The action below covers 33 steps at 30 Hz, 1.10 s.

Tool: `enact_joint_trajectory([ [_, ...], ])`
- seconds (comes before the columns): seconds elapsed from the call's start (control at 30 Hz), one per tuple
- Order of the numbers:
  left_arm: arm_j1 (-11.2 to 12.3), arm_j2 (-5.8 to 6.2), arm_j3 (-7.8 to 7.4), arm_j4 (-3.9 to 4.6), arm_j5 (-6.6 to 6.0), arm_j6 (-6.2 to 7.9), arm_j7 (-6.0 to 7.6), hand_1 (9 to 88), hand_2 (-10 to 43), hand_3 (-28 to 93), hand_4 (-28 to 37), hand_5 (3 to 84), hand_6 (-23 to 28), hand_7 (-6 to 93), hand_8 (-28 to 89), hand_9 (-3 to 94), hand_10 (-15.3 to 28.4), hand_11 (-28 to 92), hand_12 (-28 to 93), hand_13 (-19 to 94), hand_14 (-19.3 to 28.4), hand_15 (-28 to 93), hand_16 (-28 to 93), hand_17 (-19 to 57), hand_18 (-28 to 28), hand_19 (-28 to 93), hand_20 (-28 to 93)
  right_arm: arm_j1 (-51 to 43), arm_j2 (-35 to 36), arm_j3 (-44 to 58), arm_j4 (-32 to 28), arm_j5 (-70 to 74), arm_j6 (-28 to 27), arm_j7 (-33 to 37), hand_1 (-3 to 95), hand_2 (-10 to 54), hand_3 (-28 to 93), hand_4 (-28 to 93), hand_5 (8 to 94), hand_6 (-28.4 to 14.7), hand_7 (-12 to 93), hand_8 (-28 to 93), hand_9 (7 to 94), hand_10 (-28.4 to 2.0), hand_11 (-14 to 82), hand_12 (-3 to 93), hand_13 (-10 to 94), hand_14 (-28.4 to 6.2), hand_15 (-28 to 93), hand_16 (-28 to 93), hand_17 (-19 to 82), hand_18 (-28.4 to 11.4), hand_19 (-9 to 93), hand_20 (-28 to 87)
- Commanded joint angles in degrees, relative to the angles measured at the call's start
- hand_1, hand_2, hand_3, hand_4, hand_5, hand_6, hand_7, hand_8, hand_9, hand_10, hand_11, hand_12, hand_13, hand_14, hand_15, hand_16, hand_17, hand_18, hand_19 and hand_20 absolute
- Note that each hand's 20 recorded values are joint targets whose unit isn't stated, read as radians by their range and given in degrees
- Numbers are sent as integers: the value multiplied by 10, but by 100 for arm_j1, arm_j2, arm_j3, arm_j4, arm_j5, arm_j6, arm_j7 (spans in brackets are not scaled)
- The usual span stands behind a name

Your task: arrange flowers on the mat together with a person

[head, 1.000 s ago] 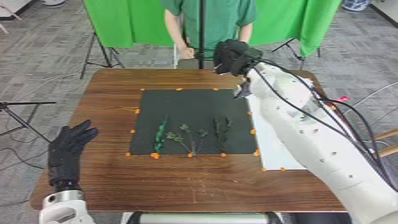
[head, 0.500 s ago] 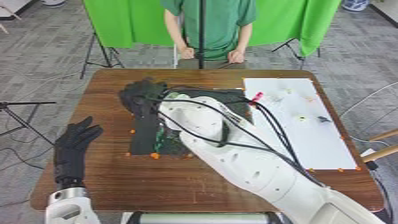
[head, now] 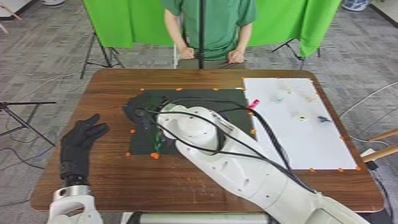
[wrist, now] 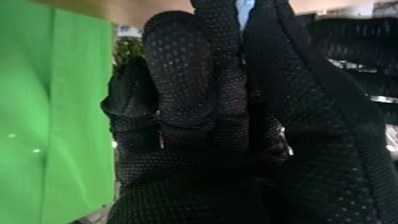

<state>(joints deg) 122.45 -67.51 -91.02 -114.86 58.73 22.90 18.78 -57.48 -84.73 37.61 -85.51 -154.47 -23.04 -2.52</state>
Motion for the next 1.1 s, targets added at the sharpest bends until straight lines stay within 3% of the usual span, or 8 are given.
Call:
enact_joint_trajectory([
  [0.03,-3,-34,39,116,127,-229,-9,198,82,681,-282,505,58,106,-64,529,158,204,131,453,175,215,-23,148,122,132,186,-90,-16,10,68,-148,-157,137,562,-95,562,-208,724,25,240,44,824,-111,126,372,817,-57,536,355,436,-197,845,491],
  [0.13,-30,-43,56,161,225,-229,132,253,5,662,-273,467,59,104,-63,507,151,204,133,446,173,212,-19,146,122,137,185,-102,5,-14,66,-129,-193,178,554,-95,561,-203,718,23,238,42,816,-113,143,360,816,-58,539,354,435,-199,844,494],
  [0.17,-39,-47,56,167,263,-235,143,286,-47,649,-256,432,57,111,-64,483,144,202,133,435,169,207,-18,145,122,139,183,-112,13,-20,70,-151,-216,193,551,-95,562,-202,714,22,236,43,813,-115,146,359,815,-58,540,355,435,-199,844,494],
  [0.23,-72,-50,40,207,372,-325,195,328,-91,626,-232,388,54,115,-67,451,134,201,134,419,161,202,-13,145,118,128,183,-117,32,-23,86,-142,-242,198,549,-95,563,-202,708,21,233,43,804,-117,153,351,812,-59,544,356,434,-201,845,496],
  [0.43,-48,-57,6,217,535,-391,231,385,-95,574,-236,345,45,131,-70,404,114,199,137,390,141,181,-7,133,111,97,180,-136,47,-17,135,-181,-257,255,527,-95,589,-203,689,18,224,43,779,-122,177,325,804,-61,552,355,428,-203,842,499],
  [0.6,-18,-79,10,219,495,-418,266,394,-95,561,-238,346,43,136,-75,404,113,201,139,388,140,177,-2,130,108,90,183,-144,34,10,127,-204,-360,267,476,-95,667,-221,642,26,207,-17,727,-135,207,252,787,-65,555,350,415,-205,833,503],
  [0.87,20,-116,-8,224,465,-483,321,390,-95,556,-248,363,43,135,-76,412,113,205,141,388,138,176,0,129,107,86,187,-88,93,81,-10,1,-361,378,456,-95,686,-217,598,24,208,-112,682,-140,195,243,767,-74,557,346,399,-212,823,508],
  [1.1,133,-148,-78,160,470,-487,297,380,-95,560,-256,370,43,132,-75,416,116,203,141,388,139,173,1,127,106,83,188,199,555,366,-875,800,-106,634,436,-95,688,-218,547,18,190,-109,640,-144,184,245,748,-84,554,341,382,-221,811,510],
])
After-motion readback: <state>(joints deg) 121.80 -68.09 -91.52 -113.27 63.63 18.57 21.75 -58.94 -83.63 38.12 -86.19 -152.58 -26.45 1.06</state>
